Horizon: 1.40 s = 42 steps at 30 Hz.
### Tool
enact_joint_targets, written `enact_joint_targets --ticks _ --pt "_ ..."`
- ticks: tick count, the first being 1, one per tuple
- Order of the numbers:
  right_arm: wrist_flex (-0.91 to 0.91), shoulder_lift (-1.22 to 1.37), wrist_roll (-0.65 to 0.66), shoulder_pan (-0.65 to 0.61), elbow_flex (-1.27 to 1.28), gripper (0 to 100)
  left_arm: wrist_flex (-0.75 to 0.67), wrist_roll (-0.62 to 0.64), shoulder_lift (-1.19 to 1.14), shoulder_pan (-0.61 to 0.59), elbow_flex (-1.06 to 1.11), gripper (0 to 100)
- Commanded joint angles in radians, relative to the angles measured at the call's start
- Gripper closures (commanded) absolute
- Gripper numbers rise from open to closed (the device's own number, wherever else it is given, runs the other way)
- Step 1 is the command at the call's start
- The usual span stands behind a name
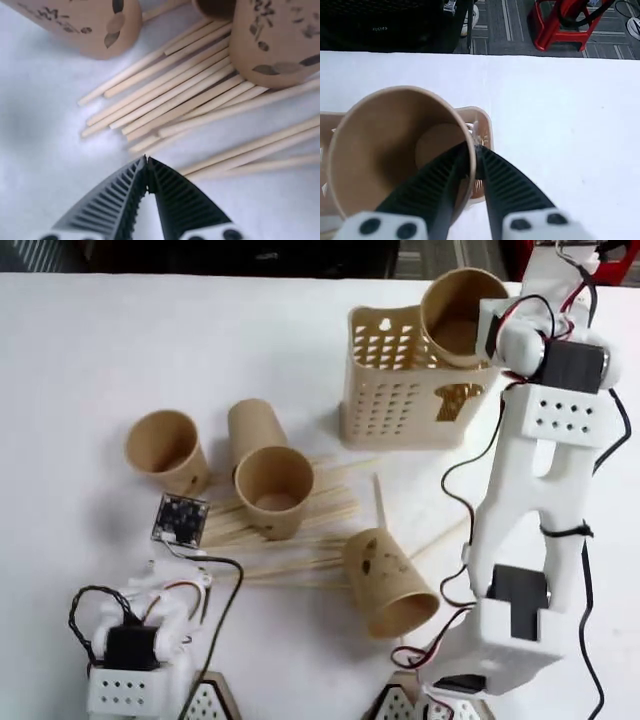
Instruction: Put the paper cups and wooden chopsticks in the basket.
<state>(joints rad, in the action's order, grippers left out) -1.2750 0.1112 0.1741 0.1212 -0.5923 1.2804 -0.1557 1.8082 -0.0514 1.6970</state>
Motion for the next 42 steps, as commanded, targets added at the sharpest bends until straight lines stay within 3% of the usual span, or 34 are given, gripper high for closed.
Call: enact_joint_targets --ticks 1,6,12,18,37,42 --pt "-0.03 -0.01 0.0 0.007 -0.049 95.0 0.005 0.005 0.013 -0.007 -0.005 97" --pt "-0.108 -0.088 0.0 -0.007 -0.051 80.0 0.005 0.005 0.013 -0.007 -0.005 97" --pt "-0.246 -0.239 0.008 -0.073 -0.049 81.4 0.005 0.005 0.013 -0.007 -0.005 97" --pt "-0.447 -0.298 0.009 -0.232 -0.035 81.4 0.005 0.005 0.013 -0.007 -0.005 97" --pt "-0.444 -0.303 -0.002 -0.57 0.356 81.2 0.005 0.005 0.013 -0.007 -0.005 97" --pt "-0.364 -0.297 -0.095 -0.642 0.454 81.2 0.005 0.005 0.013 -0.007 -0.005 97"
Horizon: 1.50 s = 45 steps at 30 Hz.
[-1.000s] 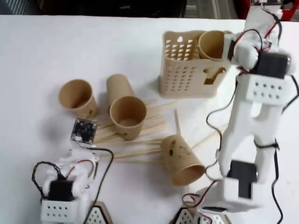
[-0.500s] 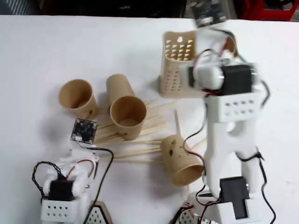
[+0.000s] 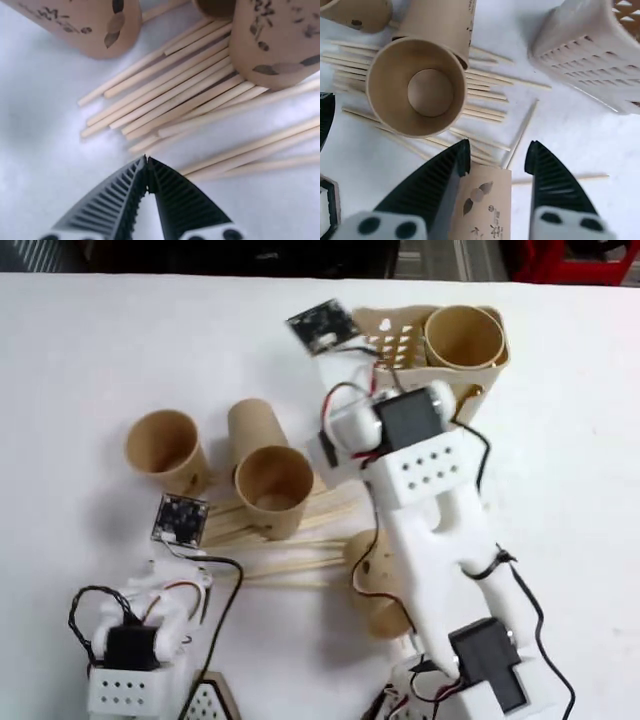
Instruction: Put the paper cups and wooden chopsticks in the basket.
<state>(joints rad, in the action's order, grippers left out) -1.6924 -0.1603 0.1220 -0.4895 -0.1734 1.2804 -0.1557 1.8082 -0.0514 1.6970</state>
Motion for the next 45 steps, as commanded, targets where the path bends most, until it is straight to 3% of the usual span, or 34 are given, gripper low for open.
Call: enact_joint_targets --ticks 1,16,22,23,35,45 --pt "0.081 -0.025 -0.048 -0.041 0.063 81.2 0.005 0.005 0.013 -0.007 -0.005 97" --pt "0.363 -0.024 -0.052 -0.094 0.407 81.6 0.005 0.005 0.013 -0.007 -0.005 97" --pt "0.432 -0.03 -0.046 -0.094 0.442 99.1 0.005 0.005 0.013 -0.007 -0.005 97" --pt "0.432 -0.035 -0.046 -0.091 0.44 97.5 0.005 0.005 0.013 -0.007 -0.005 97" --pt "0.208 -0.194 -0.052 -0.056 0.166 98.1 0.005 0.005 0.013 -0.007 -0.005 97" --pt "0.2 -0.208 -0.044 0.203 -0.187 98.1 0.005 0.005 0.013 -0.007 -0.005 97"
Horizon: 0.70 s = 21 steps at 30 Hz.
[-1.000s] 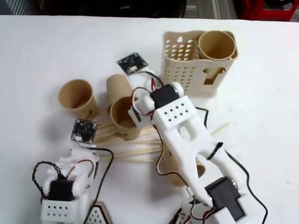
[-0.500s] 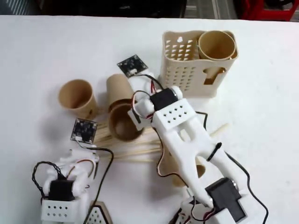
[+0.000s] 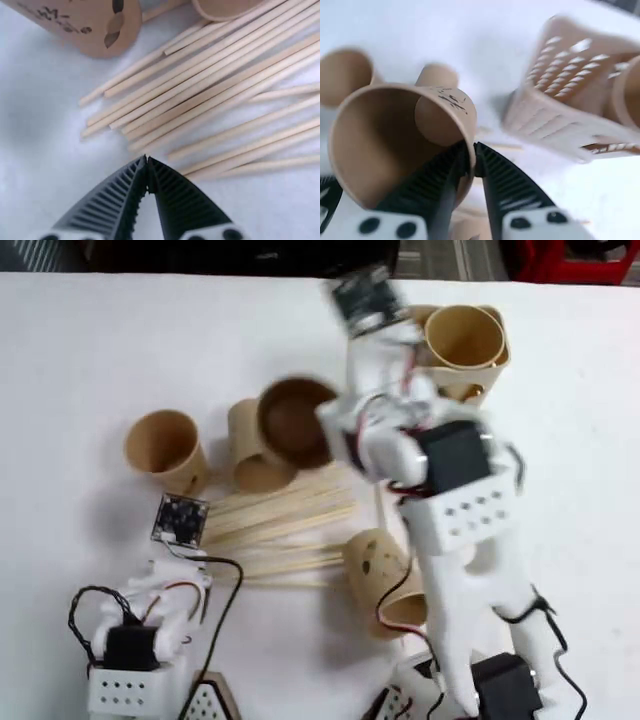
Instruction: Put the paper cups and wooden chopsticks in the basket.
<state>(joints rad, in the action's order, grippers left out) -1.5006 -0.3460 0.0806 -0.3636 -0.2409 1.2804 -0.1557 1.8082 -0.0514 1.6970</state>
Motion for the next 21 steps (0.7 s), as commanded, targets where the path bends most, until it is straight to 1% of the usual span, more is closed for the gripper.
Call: enact_joint_targets --ticks 1,6,11,21 --pt "0.021 -0.015 -0.003 0.105 -0.149 98.1 0.005 0.005 0.013 -0.007 -0.005 97" --pt "0.084 0.015 -0.003 0.226 -0.247 98.1 0.005 0.005 0.013 -0.007 -0.005 97" --pt "0.202 0.064 -0.003 0.341 -0.258 98.1 0.005 0.005 0.013 -0.007 -0.005 97" --pt "0.308 0.243 -0.011 0.469 -0.259 98.1 0.005 0.005 0.013 -0.007 -0.005 97"
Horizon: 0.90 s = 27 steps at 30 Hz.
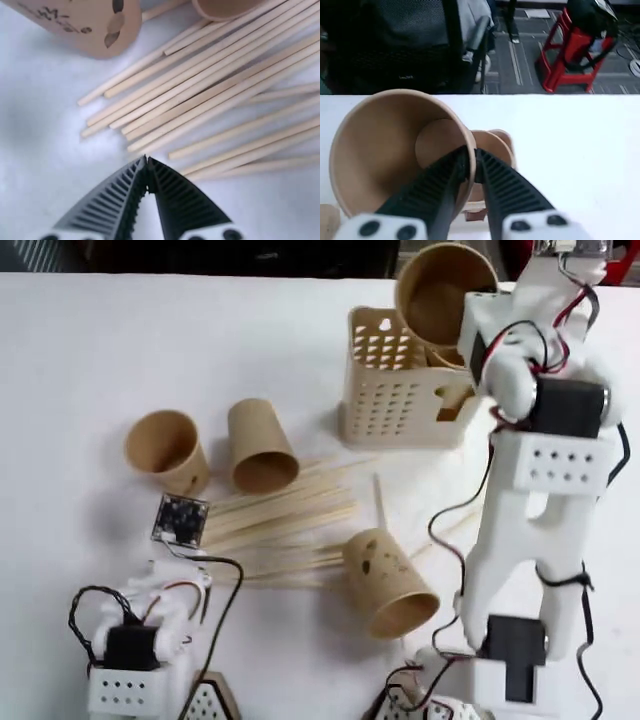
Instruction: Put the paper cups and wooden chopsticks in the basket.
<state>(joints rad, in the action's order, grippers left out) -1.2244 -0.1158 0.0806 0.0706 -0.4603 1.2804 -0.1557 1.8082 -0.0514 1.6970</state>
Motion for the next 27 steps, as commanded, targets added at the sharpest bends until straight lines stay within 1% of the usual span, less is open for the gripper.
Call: enact_joint_targets --ticks 1,9,14,15,18,22,27 --pt "0.038 0.028 -0.011 0.044 -0.04 98.1 0.005 0.005 0.013 -0.007 -0.005 97" --pt "0.05 0.102 -0.003 0.067 -0.044 97.4 0.005 0.005 0.013 -0.007 -0.005 97" --pt "-0.015 0.044 -0.003 0.059 -0.044 83.9 0.005 0.005 0.013 -0.007 -0.005 97" --pt "-0.031 0.028 -0.003 0.059 -0.044 82.5 0.005 0.005 0.013 -0.007 -0.005 97" --pt "-0.074 -0.021 0.002 0.048 -0.043 82.8 0.005 0.005 0.013 -0.007 -0.005 97" --pt "-0.16 -0.065 0.112 0.022 -0.043 84.1 0.005 0.005 0.013 -0.007 -0.005 97" --pt "-0.338 -0.102 0.216 -0.025 -0.041 83.9 0.005 0.005 0.013 -0.007 -0.005 97"
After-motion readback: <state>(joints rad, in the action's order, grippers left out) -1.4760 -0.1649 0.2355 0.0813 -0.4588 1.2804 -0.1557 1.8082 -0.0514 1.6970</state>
